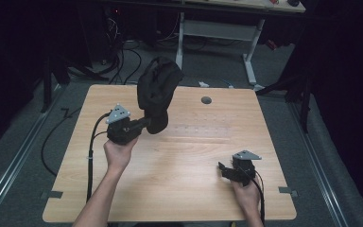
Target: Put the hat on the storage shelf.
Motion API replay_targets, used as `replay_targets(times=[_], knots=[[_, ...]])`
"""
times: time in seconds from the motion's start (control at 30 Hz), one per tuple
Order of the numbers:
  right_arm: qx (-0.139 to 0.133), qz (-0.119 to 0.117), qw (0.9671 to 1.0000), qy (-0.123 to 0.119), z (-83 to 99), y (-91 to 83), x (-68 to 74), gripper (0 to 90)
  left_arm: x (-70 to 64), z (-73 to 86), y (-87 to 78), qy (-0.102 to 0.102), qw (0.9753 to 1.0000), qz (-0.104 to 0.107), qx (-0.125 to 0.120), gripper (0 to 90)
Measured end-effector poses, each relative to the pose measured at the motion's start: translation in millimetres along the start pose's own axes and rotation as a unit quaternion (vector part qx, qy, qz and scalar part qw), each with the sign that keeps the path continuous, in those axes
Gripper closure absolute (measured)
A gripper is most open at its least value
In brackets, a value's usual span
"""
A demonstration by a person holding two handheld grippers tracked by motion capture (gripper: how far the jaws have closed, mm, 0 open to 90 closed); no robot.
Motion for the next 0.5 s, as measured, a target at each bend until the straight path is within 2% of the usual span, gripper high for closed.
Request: replay_targets(times=[0.5], knots=[[0.000,0.000,1.0000,-0.001,0.0,0.0,-0.1,33.0,6.8,-0.1,16.7,0.000,0.9998,-0.016,0.006,86.6]])
Point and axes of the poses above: each handheld gripper's, and its own axes: y roughly forward along the jaws, z roughly out of its underside, x roughly to its left, the point moved 8 cm from there along y, roughly forward along the jaws, and after that the axes turned 1 degree about y, right-handed, at the moved point
